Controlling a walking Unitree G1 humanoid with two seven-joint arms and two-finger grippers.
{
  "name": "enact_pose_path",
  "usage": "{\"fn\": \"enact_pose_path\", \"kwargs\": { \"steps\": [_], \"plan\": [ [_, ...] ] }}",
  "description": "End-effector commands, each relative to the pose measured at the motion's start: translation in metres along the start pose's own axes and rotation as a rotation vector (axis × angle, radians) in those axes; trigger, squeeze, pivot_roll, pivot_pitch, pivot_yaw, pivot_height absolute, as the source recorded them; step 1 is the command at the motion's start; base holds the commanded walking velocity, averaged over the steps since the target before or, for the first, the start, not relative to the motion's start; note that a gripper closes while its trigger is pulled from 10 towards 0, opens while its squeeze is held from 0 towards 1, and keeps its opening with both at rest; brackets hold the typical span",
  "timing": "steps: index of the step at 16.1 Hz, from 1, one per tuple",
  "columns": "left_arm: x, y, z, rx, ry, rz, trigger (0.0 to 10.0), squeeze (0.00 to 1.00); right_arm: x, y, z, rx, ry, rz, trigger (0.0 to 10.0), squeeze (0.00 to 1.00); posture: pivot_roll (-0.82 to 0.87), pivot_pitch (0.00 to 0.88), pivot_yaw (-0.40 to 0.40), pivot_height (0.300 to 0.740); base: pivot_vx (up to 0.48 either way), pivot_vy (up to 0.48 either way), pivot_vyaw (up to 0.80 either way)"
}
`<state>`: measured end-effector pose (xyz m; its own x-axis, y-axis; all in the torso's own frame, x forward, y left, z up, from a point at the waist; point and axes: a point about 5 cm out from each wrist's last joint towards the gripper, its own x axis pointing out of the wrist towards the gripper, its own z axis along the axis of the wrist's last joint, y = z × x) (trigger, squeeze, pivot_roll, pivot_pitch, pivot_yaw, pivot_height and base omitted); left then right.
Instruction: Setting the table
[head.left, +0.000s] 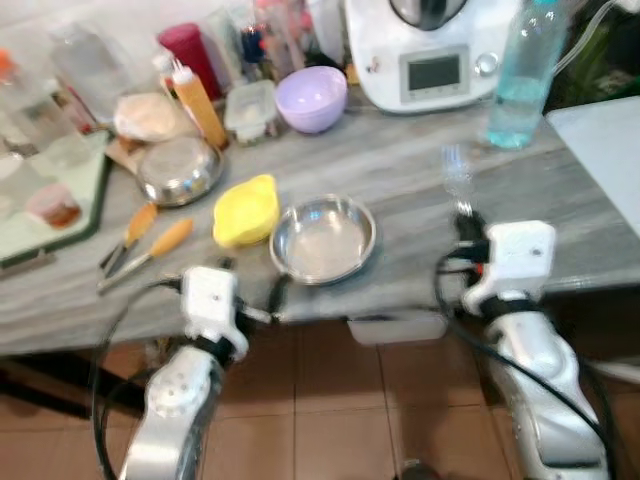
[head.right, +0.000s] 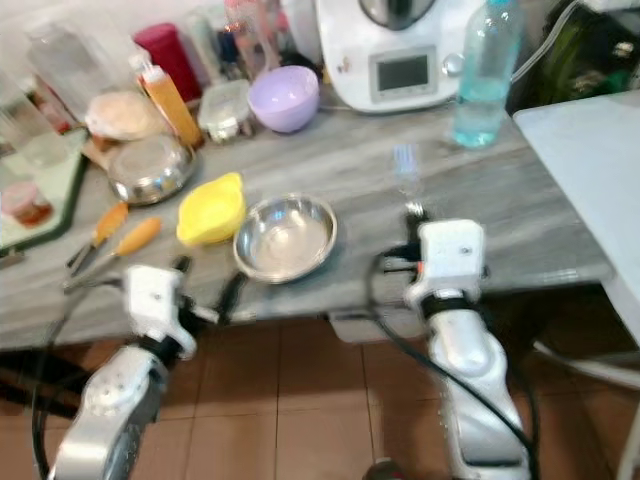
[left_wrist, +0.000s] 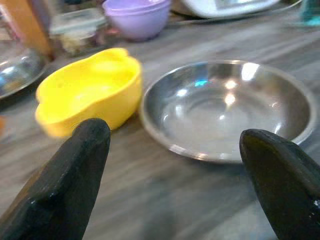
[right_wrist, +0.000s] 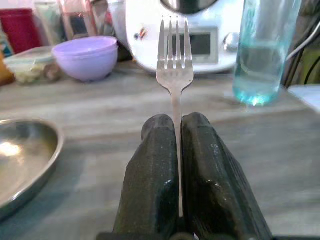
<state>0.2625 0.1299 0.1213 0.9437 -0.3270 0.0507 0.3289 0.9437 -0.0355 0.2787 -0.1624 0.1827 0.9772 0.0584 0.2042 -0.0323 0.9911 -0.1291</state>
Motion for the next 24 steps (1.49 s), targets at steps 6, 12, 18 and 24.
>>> {"fn": "enact_pose_path", "kwargs": {
  "steps": [6, 12, 18, 24],
  "plan": [
    [-0.022, -0.002, 0.010, 0.012, 0.040, -0.222, 10.0, 0.00, -0.002, 0.007, -0.002, 0.029, 0.014, 0.008, 10.0, 0.00, -0.24, 0.169, 0.193, 0.740, 0.000, 0.000, 0.00],
    [-0.026, -0.019, 0.023, -0.005, 0.073, -0.401, 10.0, 0.00, 0.008, -0.004, -0.020, 0.127, 0.149, -0.067, 10.0, 0.00, -0.23, 0.194, 0.213, 0.740, 0.000, 0.000, 0.00],
    [-0.024, -0.020, 0.024, -0.016, 0.084, -0.408, 10.0, 0.00, 0.010, -0.005, -0.034, 0.195, 0.253, -0.070, 10.0, 0.00, -0.23, 0.199, 0.218, 0.740, 0.000, 0.000, 0.00],
    [-0.025, -0.023, 0.022, -0.020, 0.097, -0.415, 10.0, 0.00, 0.016, 0.002, -0.037, 0.241, 0.297, -0.025, 10.0, 0.00, -0.23, 0.200, 0.215, 0.740, 0.000, 0.000, 0.00]
  ]
}}
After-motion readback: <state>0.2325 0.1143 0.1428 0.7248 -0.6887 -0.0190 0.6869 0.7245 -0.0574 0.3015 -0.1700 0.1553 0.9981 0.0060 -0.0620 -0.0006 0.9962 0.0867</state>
